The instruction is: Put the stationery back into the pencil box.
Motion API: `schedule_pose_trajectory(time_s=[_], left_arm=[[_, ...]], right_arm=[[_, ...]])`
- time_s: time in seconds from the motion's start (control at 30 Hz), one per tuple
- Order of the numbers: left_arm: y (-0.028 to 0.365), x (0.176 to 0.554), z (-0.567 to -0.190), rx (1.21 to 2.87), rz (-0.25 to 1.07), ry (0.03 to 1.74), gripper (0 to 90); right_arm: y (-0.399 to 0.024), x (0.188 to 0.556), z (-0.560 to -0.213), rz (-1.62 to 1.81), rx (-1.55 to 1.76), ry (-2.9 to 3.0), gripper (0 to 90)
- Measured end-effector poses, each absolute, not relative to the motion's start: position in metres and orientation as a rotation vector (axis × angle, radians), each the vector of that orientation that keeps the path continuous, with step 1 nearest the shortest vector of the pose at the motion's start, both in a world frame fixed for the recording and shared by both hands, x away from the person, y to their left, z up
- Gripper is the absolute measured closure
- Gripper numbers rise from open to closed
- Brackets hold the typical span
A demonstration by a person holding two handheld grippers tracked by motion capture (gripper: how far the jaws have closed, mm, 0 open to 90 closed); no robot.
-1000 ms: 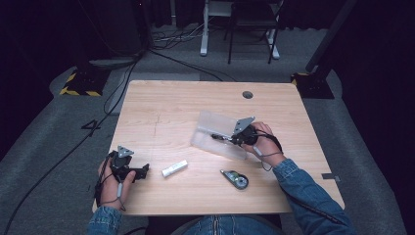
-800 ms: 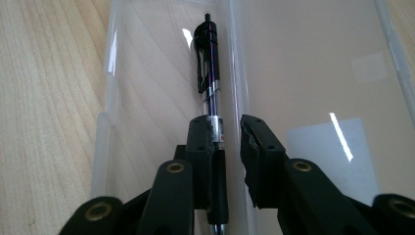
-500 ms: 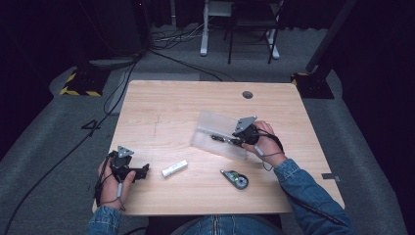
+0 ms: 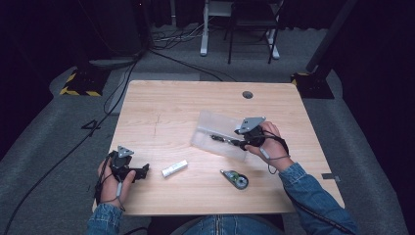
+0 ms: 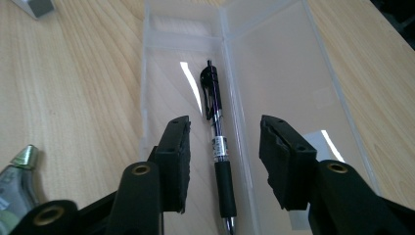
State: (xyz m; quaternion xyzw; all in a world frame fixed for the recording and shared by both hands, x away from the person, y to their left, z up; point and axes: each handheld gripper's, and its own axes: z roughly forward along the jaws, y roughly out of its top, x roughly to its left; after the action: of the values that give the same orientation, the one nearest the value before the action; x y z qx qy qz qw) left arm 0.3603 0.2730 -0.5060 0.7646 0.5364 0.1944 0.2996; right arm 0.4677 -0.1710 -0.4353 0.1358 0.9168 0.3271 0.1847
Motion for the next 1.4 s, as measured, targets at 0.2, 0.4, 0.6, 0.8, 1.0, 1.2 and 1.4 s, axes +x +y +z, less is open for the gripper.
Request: schedule_pose_trajectory(time_s=[0.2, 0.4, 0.6, 0.8, 1.0, 1.2, 1.4], left_arm=[[0.273, 0.36, -0.506, 2.028, 0.516, 1.427, 0.6], [0.273, 0.36, -0.506, 2.032, 0.512, 1.421, 0.4], [0.273, 0.36, -0.506, 2.033, 0.512, 1.421, 0.4], [0.273, 0.36, -0.506, 2.031, 0.513, 1.424, 0.4], [0.272, 0.361, -0.506, 2.029, 0.518, 1.432, 0.1], [0.272, 0.361, -0.506, 2.032, 0.518, 1.428, 0.1], [0.271, 0.362, -0.506, 2.029, 0.517, 1.433, 0.1]], right_arm=[[-0.178, 0.458, -0.427, 0.993, 0.435, 2.563, 48.4], [-0.185, 0.446, -0.42, 1.108, 0.527, 2.549, 42.7], [-0.192, 0.432, -0.416, 1.149, 0.573, 2.545, 40.4], [-0.198, 0.417, -0.412, 1.176, 0.624, 2.549, 39.4], [-0.201, 0.406, -0.413, 1.183, 0.638, 2.58, 37.9], [-0.201, 0.393, -0.415, 1.172, 0.652, 2.622, 35.9], [-0.2, 0.386, -0.421, 1.142, 0.657, 2.65, 32.5]])
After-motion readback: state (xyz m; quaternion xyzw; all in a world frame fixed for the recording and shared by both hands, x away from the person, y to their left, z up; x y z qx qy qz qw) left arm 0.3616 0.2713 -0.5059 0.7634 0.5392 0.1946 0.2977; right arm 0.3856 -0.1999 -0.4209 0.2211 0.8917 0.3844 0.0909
